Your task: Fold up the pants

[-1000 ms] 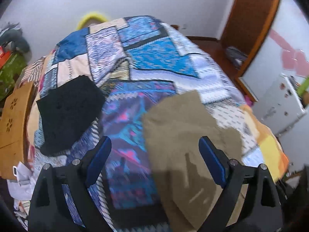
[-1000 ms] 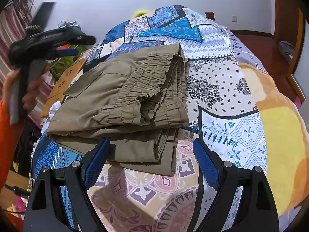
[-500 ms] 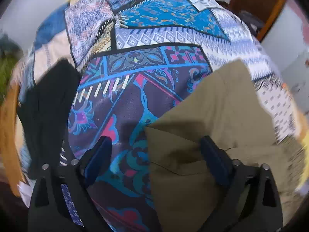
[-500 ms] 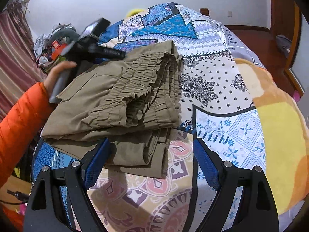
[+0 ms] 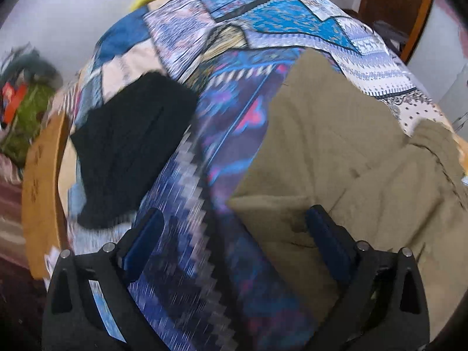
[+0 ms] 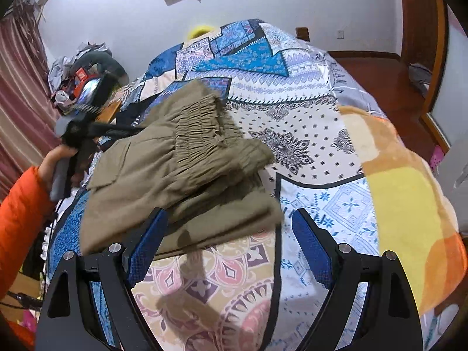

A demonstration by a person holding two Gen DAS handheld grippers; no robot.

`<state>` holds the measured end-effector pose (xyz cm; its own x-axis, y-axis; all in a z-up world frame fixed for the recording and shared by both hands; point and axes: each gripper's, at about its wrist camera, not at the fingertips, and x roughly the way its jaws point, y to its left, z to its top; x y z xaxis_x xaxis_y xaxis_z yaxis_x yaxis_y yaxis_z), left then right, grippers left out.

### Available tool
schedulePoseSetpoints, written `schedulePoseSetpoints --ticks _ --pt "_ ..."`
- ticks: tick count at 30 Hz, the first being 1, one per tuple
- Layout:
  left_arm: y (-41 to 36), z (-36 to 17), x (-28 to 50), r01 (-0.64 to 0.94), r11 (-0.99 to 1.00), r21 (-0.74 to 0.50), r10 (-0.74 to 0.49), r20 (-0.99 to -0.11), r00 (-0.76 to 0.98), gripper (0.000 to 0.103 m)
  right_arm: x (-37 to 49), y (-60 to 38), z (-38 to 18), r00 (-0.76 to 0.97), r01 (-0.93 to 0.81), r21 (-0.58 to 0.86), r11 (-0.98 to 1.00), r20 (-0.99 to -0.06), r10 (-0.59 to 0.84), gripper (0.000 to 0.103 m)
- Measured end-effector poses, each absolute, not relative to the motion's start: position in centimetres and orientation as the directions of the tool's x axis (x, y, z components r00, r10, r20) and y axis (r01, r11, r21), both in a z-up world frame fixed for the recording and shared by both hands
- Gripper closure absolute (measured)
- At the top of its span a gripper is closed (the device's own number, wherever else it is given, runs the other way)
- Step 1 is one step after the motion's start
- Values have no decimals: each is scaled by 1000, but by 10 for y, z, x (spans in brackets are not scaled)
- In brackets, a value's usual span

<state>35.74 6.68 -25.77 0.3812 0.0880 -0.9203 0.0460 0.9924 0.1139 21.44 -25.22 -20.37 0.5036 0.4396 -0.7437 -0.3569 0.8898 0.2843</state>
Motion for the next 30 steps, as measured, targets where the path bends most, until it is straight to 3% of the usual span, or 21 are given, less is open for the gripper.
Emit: schedulePoseSetpoints --ticks 15,18,20,23,27,30 --pt "111 -244 214 -63 998 -22 7 -907 422 3 210 -245 -202 539 -368 282 886 -712 450 18" --pt "118 -239 210 -90 994 -56 -13 -906 424 7 214 -237 -204 524 -379 284 881 -719 457 26" --pt "118 -231 211 -89 994 -62 -17 -898 440 16 214 -232 -205 509 -395 286 873 -723 467 35" --pt "115 -222 218 -72 996 -49 -9 -883 468 16 213 -225 -209 502 -411 280 868 -725 471 40" --pt "114 -238 225 -73 996 43 70 -899 432 15 215 -224 -218 501 -400 281 872 -730 465 43" --pt "124 -243 218 -94 996 -2 40 -897 440 15 216 -229 -222 502 -384 294 875 -729 465 43"
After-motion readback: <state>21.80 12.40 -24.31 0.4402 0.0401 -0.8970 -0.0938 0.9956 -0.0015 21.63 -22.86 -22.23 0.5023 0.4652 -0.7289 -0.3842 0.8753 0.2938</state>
